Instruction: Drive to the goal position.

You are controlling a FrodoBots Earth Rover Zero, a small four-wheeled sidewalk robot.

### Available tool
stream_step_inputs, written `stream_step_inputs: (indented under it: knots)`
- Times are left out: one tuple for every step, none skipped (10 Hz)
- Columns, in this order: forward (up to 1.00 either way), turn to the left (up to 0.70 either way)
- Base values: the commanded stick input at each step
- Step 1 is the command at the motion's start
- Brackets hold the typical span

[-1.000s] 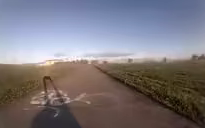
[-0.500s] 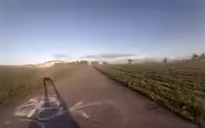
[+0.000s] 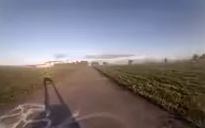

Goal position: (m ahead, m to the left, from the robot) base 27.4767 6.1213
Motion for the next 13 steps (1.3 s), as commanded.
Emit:
stream_step_inputs:
  knots:
    - [0.70,0.00]
    - [0.70,0.00]
    - [0.70,0.00]
    - [0.70,0.00]
    - [0.70,0.00]
    - [0.70,0.00]
    - [0.70,0.00]
    - [0.70,0.00]
    - [0.70,0.00]
    - [0.70,0.00]
    - [0.70,0.00]
    - [0.70,0.00]
    - [0.70,0.35]
